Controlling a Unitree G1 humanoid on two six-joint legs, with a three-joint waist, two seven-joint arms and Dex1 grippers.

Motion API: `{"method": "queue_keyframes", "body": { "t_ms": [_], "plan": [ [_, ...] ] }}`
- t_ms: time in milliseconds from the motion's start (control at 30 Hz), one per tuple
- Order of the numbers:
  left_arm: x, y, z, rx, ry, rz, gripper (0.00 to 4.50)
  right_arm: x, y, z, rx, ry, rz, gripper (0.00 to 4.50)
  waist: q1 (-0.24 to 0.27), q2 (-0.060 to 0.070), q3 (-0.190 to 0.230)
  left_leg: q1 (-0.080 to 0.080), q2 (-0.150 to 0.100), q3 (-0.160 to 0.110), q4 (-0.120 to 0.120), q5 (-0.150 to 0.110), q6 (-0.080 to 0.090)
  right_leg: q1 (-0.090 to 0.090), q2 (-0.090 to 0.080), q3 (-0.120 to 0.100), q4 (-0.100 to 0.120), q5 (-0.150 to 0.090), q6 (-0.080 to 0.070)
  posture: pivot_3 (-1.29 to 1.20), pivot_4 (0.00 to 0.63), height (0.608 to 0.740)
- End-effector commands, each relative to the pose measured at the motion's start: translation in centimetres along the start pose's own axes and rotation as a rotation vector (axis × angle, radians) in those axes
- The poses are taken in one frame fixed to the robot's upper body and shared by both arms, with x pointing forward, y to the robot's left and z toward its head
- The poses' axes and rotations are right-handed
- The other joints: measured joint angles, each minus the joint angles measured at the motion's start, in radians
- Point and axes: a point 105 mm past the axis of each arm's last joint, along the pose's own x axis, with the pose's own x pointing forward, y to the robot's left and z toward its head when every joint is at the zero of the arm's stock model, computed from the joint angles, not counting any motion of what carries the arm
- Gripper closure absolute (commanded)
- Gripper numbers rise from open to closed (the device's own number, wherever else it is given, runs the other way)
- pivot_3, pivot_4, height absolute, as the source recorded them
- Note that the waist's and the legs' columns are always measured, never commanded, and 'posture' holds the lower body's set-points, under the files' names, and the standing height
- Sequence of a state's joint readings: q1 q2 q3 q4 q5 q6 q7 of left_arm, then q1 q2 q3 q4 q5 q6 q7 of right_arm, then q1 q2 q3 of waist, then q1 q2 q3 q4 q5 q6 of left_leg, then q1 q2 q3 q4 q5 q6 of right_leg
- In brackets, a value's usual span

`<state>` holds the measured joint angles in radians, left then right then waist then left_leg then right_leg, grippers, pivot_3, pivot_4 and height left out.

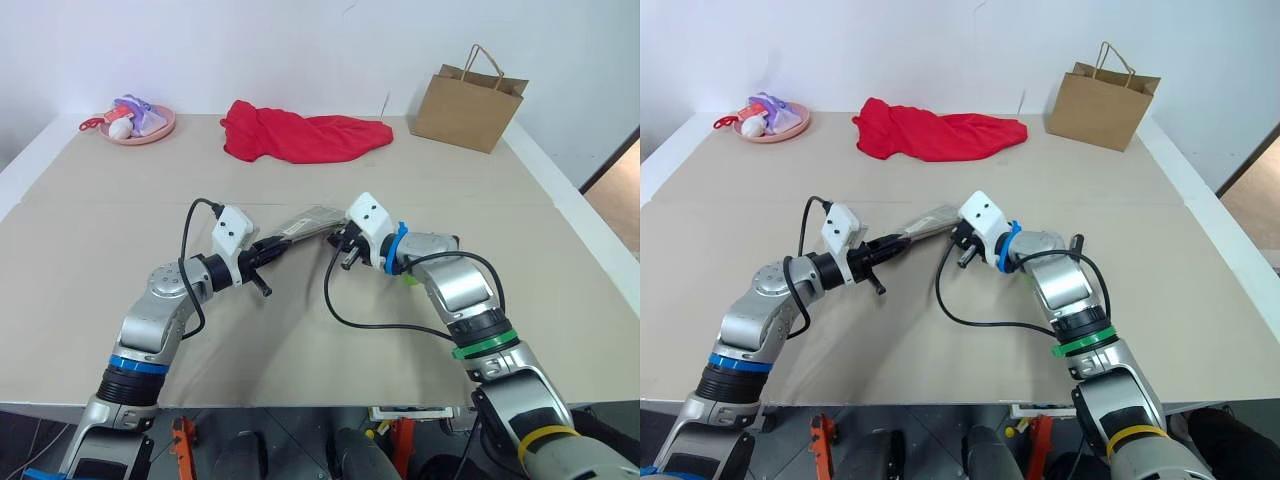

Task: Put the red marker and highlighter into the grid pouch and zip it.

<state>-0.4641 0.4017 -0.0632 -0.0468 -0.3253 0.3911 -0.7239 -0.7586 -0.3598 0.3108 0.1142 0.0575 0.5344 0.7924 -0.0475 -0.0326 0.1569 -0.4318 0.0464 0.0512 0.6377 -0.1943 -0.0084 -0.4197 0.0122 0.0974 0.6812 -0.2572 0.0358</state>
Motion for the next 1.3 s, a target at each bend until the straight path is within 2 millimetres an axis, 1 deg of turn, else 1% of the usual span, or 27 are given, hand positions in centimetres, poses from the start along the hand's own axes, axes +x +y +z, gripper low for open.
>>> {"method": "queue_keyframes", "body": {
  "t_ms": [33,100,167,233,267,333,367,400,433,467,500,533,600,633,667,700,733,800,833,867,967,1000,1033,1100,1167,1300],
  "plan": [
    [0.4,-0.1,1.5,0.034,-0.051,-0.014,4.50,0.0,0.6,4.1,-0.043,-0.132,0.042,4.41,0.000,0.000,0.000,0.000,0.000,0.000,0.000,0.000,0.000,0.000,0.000,0.000,0.000,0.000,0.000,0.00,0.150,0.740],
    [0.4,-0.2,1.5,0.035,-0.050,-0.019,4.50,-0.2,0.6,5.1,-0.021,-0.176,0.057,4.41,0.000,0.000,0.000,0.000,0.000,0.000,0.000,0.000,0.000,0.000,0.000,0.000,0.000,0.000,0.000,0.00,0.150,0.740],
    [0.5,-0.2,1.6,0.036,-0.049,-0.022,4.50,-0.4,0.9,5.7,-0.009,-0.200,0.077,4.41,0.000,0.000,0.000,0.000,0.000,0.000,0.000,0.000,0.000,0.000,0.000,0.000,0.000,0.000,0.000,0.00,0.150,0.740],
    [0.5,-0.2,1.6,0.038,-0.049,-0.024,4.50,-0.4,0.9,5.3,0.001,-0.187,0.077,4.41,0.000,0.000,0.000,0.000,0.000,0.000,0.000,0.000,0.000,0.000,0.000,0.000,0.000,0.000,0.000,0.00,0.150,0.740],
    [0.5,-0.2,1.6,0.040,-0.049,-0.024,4.50,-0.3,0.5,4.9,0.012,-0.165,0.054,4.41,0.000,0.000,0.000,0.000,0.000,0.000,0.000,0.000,0.000,0.000,0.000,0.000,0.000,0.000,0.000,0.00,0.150,0.740],
    [0.5,-0.3,1.7,0.040,-0.051,-0.025,4.50,-0.6,0.5,4.1,0.032,-0.139,0.064,3.77,0.000,0.000,0.000,0.000,0.000,0.000,0.000,0.000,0.000,0.000,0.000,-0.001,0.000,0.000,0.000,0.00,0.150,0.740],
    [0.6,-0.3,1.7,0.039,-0.051,-0.025,4.50,-0.8,0.6,3.9,0.040,-0.136,0.075,3.64,0.000,0.000,0.000,0.000,0.000,0.000,0.000,0.000,0.000,0.000,0.000,0.000,0.000,0.000,0.000,0.00,0.150,0.740],
    [0.6,-0.3,1.7,0.038,-0.052,-0.026,4.50,-1.0,0.8,3.8,0.039,-0.131,0.093,3.35,0.000,0.000,0.000,0.000,0.000,0.000,0.000,0.000,0.000,0.000,0.000,0.000,0.000,0.000,0.000,0.00,0.150,0.740],
    [0.6,-0.3,1.7,0.038,-0.052,-0.026,4.50,-1.2,1.0,3.8,0.037,-0.128,0.102,2.79,0.000,0.000,0.000,0.000,0.000,0.000,0.000,0.000,0.000,0.000,0.000,0.000,0.000,0.000,0.000,0.00,0.150,0.740],
    [0.6,-0.3,1.7,0.038,-0.052,-0.026,4.50,-1.3,0.9,3.7,0.045,-0.124,0.093,2.50,0.000,0.000,0.000,0.000,0.000,0.000,0.000,0.000,0.000,0.000,0.000,-0.001,0.000,0.000,0.000,0.00,0.150,0.740],
    [0.6,-0.4,1.7,0.038,-0.053,-0.027,4.50,-1.7,1.2,3.5,0.044,-0.122,0.107,2.06,0.000,0.000,0.000,0.000,0.000,0.000,0.000,0.000,0.000,0.000,0.000,-0.001,0.000,0.000,0.000,0.00,0.150,0.740],
    [0.6,-0.5,1.8,0.038,-0.054,-0.028,4.50,-2.2,1.4,3.1,0.044,-0.114,0.111,1.80,0.001,0.000,0.000,0.000,0.000,0.000,0.000,0.000,0.000,0.000,0.000,-0.001,0.000,0.000,0.000,0.00,0.150,0.740],
    [0.6,-0.5,1.8,0.040,-0.056,-0.028,4.50,-3.1,1.5,2.5,0.053,-0.100,0.116,0.88,0.002,0.000,0.000,0.000,0.000,0.000,0.000,0.000,0.000,0.000,0.000,-0.001,0.000,0.000,0.000,0.00,0.150,0.740],
    [0.7,-0.6,1.8,0.039,-0.058,-0.028,4.50,-3.9,1.5,2.2,0.056,-0.095,0.119,0.60,0.003,0.000,0.000,-0.001,0.000,-0.001,0.000,0.000,0.000,0.000,0.000,-0.001,0.000,0.000,0.000,0.00,0.150,0.740],
    [0.7,-0.6,1.9,0.038,-0.062,-0.028,4.50,-5.0,1.5,2.0,0.059,-0.093,0.121,0.05,0.003,0.000,0.000,-0.001,0.000,-0.001,0.000,0.000,0.000,0.000,-0.001,-0.001,0.000,0.000,0.000,0.00,0.150,0.740],
    [0.7,-0.7,1.9,0.037,-0.064,-0.028,4.50,-5.7,1.5,1.9,0.060,-0.091,0.123,0.05,0.003,0.000,0.000,-0.001,0.000,-0.001,0.000,0.000,0.000,0.000,-0.001,-0.001,0.000,0.000,0.000,0.00,0.150,0.740],
    [0.6,-0.9,2.1,0.022,-0.081,-0.034,4.50,-7.8,0.4,2.1,0.085,-0.108,0.071,0.05,0.004,0.000,0.000,-0.002,0.000,-0.001,0.000,0.000,0.000,0.000,-0.001,-0.001,-0.001,0.000,0.000,0.00,0.150,0.740],
    [0.5,-1.4,2.4,-0.013,-0.115,-0.065,4.50,-12.1,-0.8,2.4,0.120,-0.133,-0.001,0.05,0.005,0.000,0.001,-0.003,0.000,-0.001,0.001,0.000,0.000,-0.001,-0.002,-0.001,-0.001,-0.001,0.001,0.00,0.150,0.740],
    [0.4,-1.5,2.6,-0.025,-0.126,-0.076,4.50,-13.4,-1.0,2.3,0.129,-0.125,-0.031,0.05,0.011,0.000,0.001,-0.004,-0.001,-0.001,0.001,0.000,0.000,-0.001,-0.002,-0.001,-0.001,-0.001,0.001,0.00,0.150,0.740],
    [0.2,-1.6,2.7,-0.038,-0.134,-0.085,4.50,-14.3,-1.4,1.7,0.137,-0.099,-0.079,0.05,0.012,0.000,0.001,-0.005,-0.001,-0.003,0.001,0.000,0.000,-0.001,-0.003,-0.003,-0.001,-0.001,0.002,0.00,0.150,0.740],
    [-0.1,-1.7,2.9,-0.070,-0.147,-0.102,4.50,-16.1,-3.2,-0.8,0.197,0.001,-0.270,0.05,0.004,-0.001,0.000,-0.004,-0.001,-0.002,0.001,0.000,0.000,-0.001,-0.002,-0.002,-0.002,-0.001,0.003,0.00,0.150,0.740],
    [-0.3,-1.7,3.0,-0.083,-0.150,-0.107,4.50,-16.6,-4.2,-1.7,0.237,0.026,-0.355,0.05,0.001,-0.001,0.000,-0.003,0.000,-0.002,0.001,0.000,0.000,-0.001,-0.001,-0.002,-0.002,-0.002,0.004,0.00,0.150,0.740],
    [-0.4,-1.7,3.0,-0.094,-0.152,-0.110,4.50,-17.0,-4.8,-2.4,0.279,0.047,-0.419,0.05,0.000,-0.001,0.001,-0.002,0.000,-0.002,0.001,0.000,0.000,-0.001,0.001,-0.001,-0.002,-0.003,0.006,0.00,0.150,0.740],
    [-0.8,-1.4,3.1,-0.098,-0.148,-0.108,4.50,-17.7,-6.1,-4.1,0.354,0.098,-0.552,0.05,-0.001,-0.001,0.001,0.000,0.000,-0.001,0.000,0.001,-0.001,-0.001,0.001,0.001,-0.001,-0.003,0.006,0.00,0.150,0.740],
    [-1.0,-1.0,3.0,-0.097,-0.137,-0.099,4.50,-18.1,-6.8,-5.7,0.422,0.143,-0.651,0.05,0.000,-0.001,0.001,0.001,0.001,-0.001,0.000,0.003,-0.002,0.000,0.002,0.001,0.000,-0.003,0.006,0.00,0.150,0.740],
    [-1.2,-0.8,2.9,-0.096,-0.125,-0.098,4.50,-18.0,-7.4,-8.1,0.507,0.211,-0.789,0.05,-0.001,-0.001,0.001,0.001,0.000,0.000,0.000,0.004,-0.002,0.001,0.001,0.002,0.000,-0.002,0.006,0.00,0.150,0.740]
  ]
}}
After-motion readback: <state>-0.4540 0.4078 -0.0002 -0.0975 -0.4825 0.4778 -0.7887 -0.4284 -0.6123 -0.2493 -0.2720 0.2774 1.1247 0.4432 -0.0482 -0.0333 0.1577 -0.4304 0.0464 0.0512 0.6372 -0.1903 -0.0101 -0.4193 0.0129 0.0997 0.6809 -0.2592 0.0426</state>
